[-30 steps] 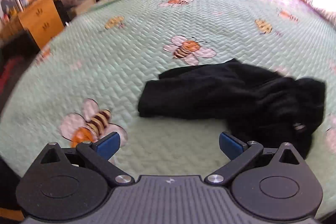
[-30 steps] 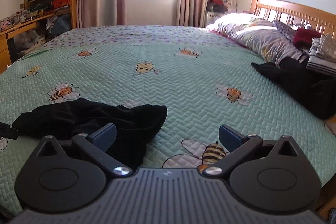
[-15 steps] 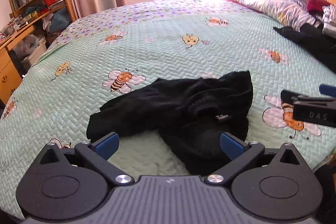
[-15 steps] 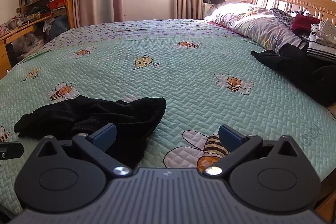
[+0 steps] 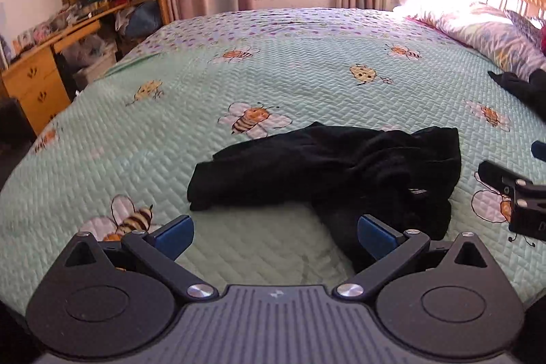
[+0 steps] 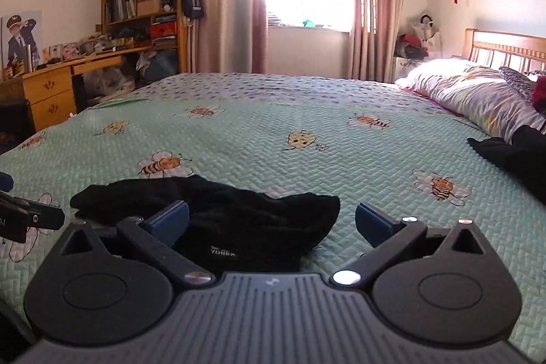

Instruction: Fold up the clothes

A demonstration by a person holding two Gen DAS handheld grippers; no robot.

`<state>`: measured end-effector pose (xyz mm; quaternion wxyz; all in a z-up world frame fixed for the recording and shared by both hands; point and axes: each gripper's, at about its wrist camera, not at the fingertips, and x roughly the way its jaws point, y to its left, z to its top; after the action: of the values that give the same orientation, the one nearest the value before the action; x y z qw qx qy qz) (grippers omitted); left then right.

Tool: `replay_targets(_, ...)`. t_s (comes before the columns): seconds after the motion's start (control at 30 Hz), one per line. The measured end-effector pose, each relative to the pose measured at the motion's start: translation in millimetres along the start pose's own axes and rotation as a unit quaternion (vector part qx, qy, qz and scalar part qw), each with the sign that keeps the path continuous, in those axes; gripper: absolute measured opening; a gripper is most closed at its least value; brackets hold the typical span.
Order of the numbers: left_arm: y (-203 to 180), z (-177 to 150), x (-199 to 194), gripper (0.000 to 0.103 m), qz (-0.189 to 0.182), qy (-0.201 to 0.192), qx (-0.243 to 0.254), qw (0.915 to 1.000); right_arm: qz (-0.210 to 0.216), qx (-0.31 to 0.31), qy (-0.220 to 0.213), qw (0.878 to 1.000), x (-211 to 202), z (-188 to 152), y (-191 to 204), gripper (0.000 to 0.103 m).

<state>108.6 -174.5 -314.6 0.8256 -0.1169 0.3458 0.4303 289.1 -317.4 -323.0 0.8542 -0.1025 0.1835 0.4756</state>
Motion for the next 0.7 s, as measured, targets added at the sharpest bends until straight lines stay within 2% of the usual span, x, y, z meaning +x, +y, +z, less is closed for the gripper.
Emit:
replay_targets(0.07,9.3,-7.6,7.4,0.102,0.034,0.004,-0.004,0.9994,0.015,-0.02,0.007,1.0,6.6,-3.8,7.8,0.103)
replay_targets(0.17,22.9,-13.7,18.9,0.102,0.063,0.028,-0.009,0.9976,0.043,-0.055,0.015,0.997,23.7,-6.6,21.6,0.102)
replay_targets(0.27,37.8,-17.9,21.5,0.102,0.044,0.037,-0.031,0.9978,0.044,-0.122,0.026,0.991,47.9,-13.9,43.7,0.094)
replay_targets(0.3,42.4,-19.2,21.2,0.102,0.037,0.035,-0.037,0.998,0.041,-0.144,0.029,0.988,55.8,-16.6,50.6,0.087)
replay_targets(0.47,57.8,-22.5,29.1,0.102,0.005,0.04,-0.066,0.997,0.042,-0.175,0.05,0.982,82.1,-25.6,52.7,0.079)
replay_targets(0.7,57.7,-23.6,42.7,0.102,0.035,0.055,-0.06,0.996,0.032,-0.21,0.056,0.976,102.1,-27.8,47.8,0.072)
